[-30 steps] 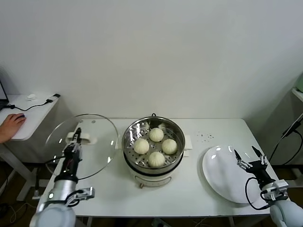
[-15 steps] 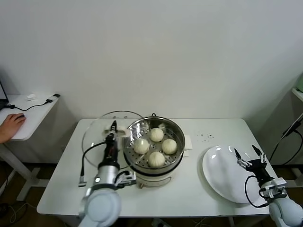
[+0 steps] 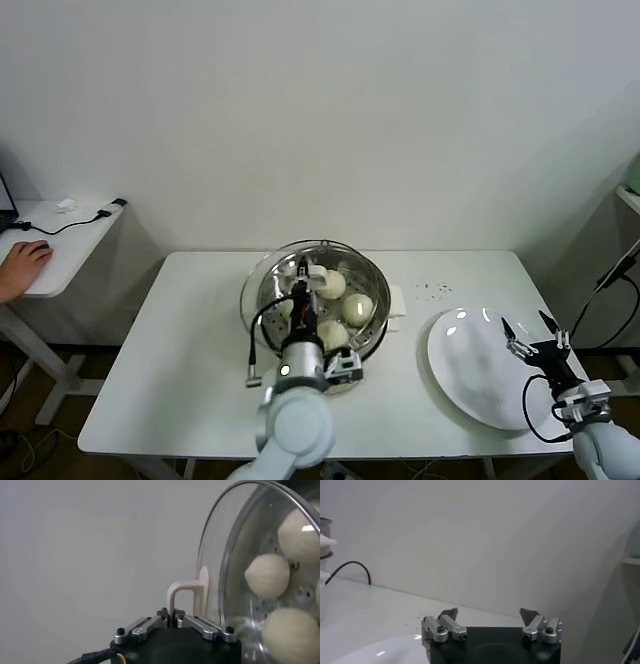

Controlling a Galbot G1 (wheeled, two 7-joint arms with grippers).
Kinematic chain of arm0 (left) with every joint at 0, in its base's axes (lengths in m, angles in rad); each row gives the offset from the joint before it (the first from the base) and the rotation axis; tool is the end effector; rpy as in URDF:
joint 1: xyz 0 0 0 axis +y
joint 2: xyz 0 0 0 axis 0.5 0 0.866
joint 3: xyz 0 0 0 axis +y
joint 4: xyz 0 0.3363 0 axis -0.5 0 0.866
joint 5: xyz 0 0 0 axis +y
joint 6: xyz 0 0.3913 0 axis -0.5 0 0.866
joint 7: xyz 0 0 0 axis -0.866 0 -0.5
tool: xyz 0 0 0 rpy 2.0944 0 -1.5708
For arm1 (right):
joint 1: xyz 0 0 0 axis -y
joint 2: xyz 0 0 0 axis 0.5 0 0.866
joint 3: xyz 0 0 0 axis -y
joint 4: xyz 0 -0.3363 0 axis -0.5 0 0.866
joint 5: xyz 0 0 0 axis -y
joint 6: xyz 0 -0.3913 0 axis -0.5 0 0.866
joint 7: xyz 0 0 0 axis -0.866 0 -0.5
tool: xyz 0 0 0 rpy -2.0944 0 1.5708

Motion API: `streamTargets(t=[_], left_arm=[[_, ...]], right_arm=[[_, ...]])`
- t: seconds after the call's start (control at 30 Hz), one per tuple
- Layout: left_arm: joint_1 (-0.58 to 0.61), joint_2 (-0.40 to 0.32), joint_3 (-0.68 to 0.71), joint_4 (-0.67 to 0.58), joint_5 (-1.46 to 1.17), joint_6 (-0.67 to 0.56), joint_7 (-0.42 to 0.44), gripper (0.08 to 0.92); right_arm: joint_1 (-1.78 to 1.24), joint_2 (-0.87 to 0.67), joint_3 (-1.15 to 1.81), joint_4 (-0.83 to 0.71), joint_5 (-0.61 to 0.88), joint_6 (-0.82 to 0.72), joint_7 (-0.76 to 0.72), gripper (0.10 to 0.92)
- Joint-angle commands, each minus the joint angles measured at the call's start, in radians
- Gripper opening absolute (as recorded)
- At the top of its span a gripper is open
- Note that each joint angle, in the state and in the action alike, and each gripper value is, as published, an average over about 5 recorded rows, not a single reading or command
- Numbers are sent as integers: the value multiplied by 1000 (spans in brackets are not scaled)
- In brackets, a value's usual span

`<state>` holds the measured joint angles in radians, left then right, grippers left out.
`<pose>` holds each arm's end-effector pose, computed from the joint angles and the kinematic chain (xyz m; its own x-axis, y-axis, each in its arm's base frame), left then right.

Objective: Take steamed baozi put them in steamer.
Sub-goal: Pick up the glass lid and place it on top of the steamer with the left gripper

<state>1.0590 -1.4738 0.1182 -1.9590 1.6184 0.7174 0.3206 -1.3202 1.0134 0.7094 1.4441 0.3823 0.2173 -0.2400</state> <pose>0.2876 -0.1976 -0.2117 -0.9988 -0.0495 0.0001 -0.0058 0.1195 0.9928 0.2893 -0.2649 -0.3816 -0.9922 -0.0507 0.1138 -0.0724 0.9782 -0.1949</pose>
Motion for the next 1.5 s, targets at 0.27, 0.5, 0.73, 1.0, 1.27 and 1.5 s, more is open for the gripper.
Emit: streamTargets(t=[0.27, 0.5, 0.73, 1.0, 1.27, 1.5], left_arm=[[-66, -156, 44, 222, 59, 30, -36, 143], [-63, -150, 26, 242, 69, 27, -48, 143], [-63, -151, 5, 259, 90, 15, -59, 143], [-57, -148, -7, 264, 94, 13, -63, 143], [-59, -149, -10, 278, 97, 6, -87, 143], [-52, -134, -6, 278, 99, -1, -84, 143]], right_arm=[[1, -3, 21, -23, 0, 10, -9, 823], [2, -1, 22, -29, 0, 14, -17, 823], [2, 1, 24, -31, -1, 17, -22, 823], [3, 4, 26, -34, -2, 20, -28, 823], [2, 7, 32, -38, -2, 23, -32, 823], [3, 9, 38, -43, -2, 24, -38, 823]])
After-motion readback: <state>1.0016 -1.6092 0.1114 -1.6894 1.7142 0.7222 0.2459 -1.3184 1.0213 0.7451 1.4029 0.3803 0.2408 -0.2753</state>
